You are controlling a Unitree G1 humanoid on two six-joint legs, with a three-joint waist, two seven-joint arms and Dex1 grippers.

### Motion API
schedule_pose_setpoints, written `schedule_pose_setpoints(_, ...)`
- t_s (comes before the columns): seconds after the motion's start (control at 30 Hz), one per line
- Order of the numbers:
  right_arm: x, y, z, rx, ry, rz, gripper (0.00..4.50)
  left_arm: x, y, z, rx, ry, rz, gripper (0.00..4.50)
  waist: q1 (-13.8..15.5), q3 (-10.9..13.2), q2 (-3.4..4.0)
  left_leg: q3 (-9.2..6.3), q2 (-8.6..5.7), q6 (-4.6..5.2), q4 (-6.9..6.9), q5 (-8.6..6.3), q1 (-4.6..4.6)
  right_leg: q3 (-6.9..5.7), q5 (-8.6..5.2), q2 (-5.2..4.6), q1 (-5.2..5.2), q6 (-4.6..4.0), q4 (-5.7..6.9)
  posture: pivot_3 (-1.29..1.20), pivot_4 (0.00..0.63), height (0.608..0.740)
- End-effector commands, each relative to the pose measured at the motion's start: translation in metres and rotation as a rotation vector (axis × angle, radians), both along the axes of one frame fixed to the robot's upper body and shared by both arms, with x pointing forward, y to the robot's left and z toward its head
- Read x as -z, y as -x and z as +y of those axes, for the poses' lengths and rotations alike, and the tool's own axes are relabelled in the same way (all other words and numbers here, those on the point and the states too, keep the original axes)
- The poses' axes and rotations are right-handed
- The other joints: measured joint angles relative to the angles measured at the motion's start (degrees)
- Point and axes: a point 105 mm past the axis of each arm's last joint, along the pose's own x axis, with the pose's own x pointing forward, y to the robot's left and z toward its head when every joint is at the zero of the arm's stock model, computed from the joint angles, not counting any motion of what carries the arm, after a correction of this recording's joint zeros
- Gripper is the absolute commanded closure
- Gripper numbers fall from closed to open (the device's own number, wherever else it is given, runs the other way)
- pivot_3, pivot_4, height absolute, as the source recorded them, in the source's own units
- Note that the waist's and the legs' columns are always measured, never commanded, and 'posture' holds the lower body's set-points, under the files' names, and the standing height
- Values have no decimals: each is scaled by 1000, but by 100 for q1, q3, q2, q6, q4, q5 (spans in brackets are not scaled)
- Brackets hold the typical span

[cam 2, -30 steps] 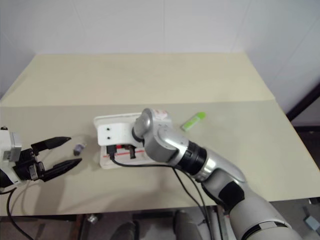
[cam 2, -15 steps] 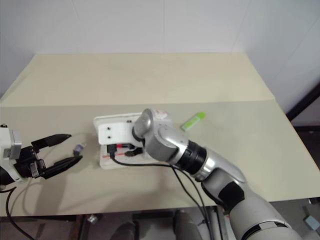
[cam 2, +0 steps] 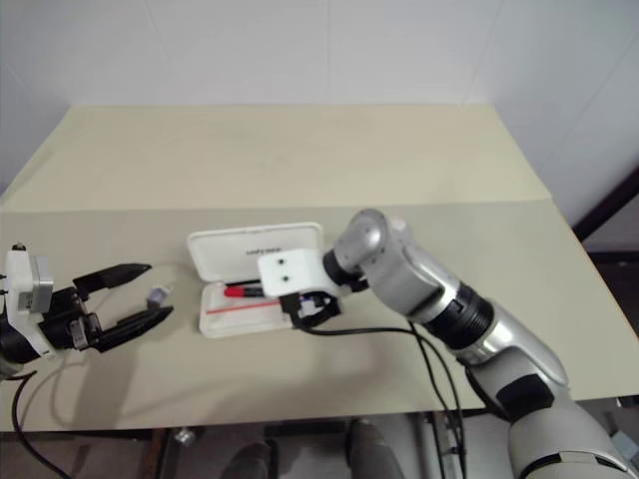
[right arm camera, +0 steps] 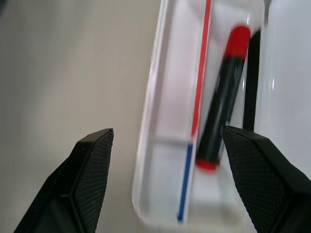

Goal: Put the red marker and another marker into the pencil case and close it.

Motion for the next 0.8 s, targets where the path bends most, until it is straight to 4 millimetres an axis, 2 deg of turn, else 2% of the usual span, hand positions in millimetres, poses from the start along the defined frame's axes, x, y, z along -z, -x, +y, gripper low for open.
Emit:
schedule_pose_setpoints(0.03,-5,-10,-13,-12,30,-64,15,-3,-2,0,-2,4,-29,0,10,0,0,0,0,0,0,0,-1,0,0,0,0,0,-1,0,150,740)
schedule_pose_setpoints(0.2,-4,-43,-37,60,113,-167,15,-3,-3,0,0,7,-32,0,12,0,-1,1,-1,0,2,0,-3,0,1,-2,1,1,-3,0,150,740)
schedule_pose_setpoints(0.4,-7,-81,-54,146,174,-276,15,-2,-3,-1,-5,10,-38,0,3,1,1,2,-1,0,1,0,-2,1,1,-1,-2,1,0,0,150,740)
schedule_pose_setpoints(0.67,-9,-90,-55,153,170,-289,15,-2,-3,-1,-7,11,-39,0,9,1,2,3,-1,0,1,0,-5,2,1,-1,-2,2,0,0,150,740)
schedule_pose_setpoints(0.8,-20,-103,-46,353,-44,-163,15,-2,-2,-1,-12,14,-40,0,-1,1,2,3,-1,0,5,0,-3,3,2,-1,-2,3,10,0,150,740)
